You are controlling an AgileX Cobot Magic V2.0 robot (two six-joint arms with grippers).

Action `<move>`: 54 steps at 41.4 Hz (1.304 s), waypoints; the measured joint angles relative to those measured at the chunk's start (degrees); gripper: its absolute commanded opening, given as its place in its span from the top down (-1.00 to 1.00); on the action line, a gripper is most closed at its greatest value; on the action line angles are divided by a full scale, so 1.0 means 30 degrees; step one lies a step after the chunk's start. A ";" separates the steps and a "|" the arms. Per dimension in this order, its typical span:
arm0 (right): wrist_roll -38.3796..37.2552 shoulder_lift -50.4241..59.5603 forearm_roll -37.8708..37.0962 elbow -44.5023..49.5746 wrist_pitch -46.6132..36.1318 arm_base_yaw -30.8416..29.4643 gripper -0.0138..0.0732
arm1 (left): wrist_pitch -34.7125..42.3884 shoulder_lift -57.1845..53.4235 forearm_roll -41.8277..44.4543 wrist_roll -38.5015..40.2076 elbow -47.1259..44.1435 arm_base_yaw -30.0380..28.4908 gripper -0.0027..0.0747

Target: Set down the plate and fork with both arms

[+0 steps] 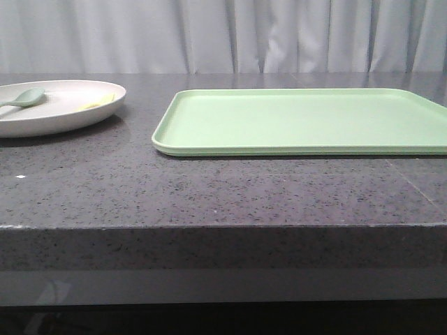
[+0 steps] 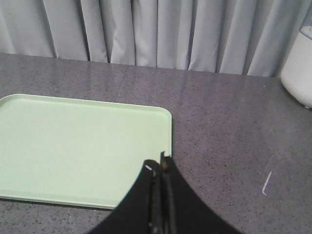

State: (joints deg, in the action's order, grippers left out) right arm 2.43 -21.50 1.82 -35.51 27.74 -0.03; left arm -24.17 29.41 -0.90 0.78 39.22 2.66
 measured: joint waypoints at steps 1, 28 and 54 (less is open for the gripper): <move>0.0000 0.0000 0.0000 0.0000 0.0000 0.0000 0.84 | 0.0000 0.0000 0.0000 0.0000 0.0000 0.0000 0.98; -0.0036 0.0000 0.0000 0.0000 0.0117 0.0000 -0.58 | -0.0721 0.0000 0.1172 0.0000 0.0000 0.0000 -0.53; 0.0005 0.0000 -0.0030 0.0000 0.0117 0.0000 -0.58 | -0.5871 0.3091 0.0300 -0.0362 0.3085 0.0000 -0.53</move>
State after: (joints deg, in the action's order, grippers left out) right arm 2.45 -21.50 1.73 -35.51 28.09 -0.03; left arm -41.79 38.68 0.00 -0.31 48.47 2.66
